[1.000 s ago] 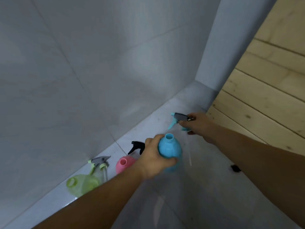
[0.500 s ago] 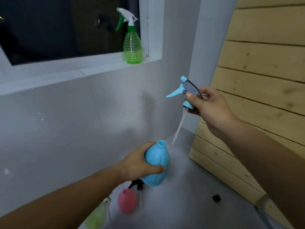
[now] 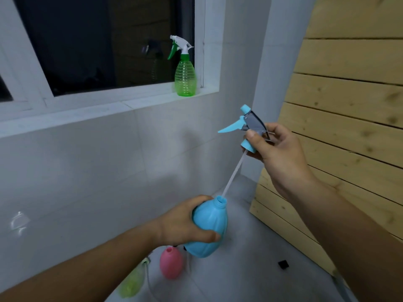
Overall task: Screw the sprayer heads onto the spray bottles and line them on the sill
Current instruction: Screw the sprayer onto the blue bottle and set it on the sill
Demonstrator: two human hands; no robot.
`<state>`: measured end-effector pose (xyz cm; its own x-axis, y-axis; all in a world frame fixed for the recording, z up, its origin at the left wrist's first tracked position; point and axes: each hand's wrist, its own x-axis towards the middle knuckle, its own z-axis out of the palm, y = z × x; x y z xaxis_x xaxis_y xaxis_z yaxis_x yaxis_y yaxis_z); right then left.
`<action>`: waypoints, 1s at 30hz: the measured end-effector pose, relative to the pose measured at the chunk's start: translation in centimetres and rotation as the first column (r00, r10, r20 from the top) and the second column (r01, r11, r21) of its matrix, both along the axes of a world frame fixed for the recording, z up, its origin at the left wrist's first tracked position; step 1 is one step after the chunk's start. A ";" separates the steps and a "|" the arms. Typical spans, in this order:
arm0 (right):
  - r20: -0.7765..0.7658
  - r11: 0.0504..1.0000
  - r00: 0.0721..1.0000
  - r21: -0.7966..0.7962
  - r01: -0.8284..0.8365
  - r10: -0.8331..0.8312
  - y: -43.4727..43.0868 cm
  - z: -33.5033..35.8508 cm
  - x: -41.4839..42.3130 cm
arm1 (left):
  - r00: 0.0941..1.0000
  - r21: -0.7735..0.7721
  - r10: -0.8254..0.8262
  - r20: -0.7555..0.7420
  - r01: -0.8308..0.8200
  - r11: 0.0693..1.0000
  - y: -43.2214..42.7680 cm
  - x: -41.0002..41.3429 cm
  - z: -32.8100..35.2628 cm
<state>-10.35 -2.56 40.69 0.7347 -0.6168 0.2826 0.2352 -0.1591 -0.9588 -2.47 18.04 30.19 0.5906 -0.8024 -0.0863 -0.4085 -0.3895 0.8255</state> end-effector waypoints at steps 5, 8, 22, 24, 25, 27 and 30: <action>-0.039 0.996 0.996 0.046 -0.073 0.075 0.3 -1.4 -0.3 | 0.999 -0.028 0.019 -0.047 -0.021 0.999 -0.6 -0.1 0.1; -0.148 0.986 0.976 -0.024 -0.166 0.161 0.9 -3.3 -0.2 | 0.989 -0.057 0.050 -0.138 -0.058 0.997 -1.2 -0.2 0.3; -0.408 0.839 0.795 -0.112 -0.532 0.449 0.0 -4.4 -0.4 | 0.967 -0.121 0.007 -0.253 -0.039 0.992 -1.3 -0.1 0.8; -0.379 0.842 0.793 -0.063 -0.537 0.477 -0.2 -4.3 -0.3 | 0.959 -0.137 0.006 -0.282 -0.047 0.989 -1.4 -0.2 0.9; -0.364 0.845 0.796 -0.046 -0.533 0.483 -0.3 -4.4 -0.3 | 0.956 -0.141 0.010 -0.293 -0.053 0.989 -1.5 -0.3 0.9; -0.341 0.854 0.809 -0.034 -0.520 0.479 -0.2 -4.7 -0.3 | 0.952 -0.134 0.021 -0.306 -0.065 0.989 -1.6 -0.6 0.8; -0.350 0.862 0.818 -0.058 -0.504 0.456 0.1 -5.0 -0.1 | 0.945 -0.109 0.037 -0.325 -0.076 0.991 -1.6 -0.9 0.7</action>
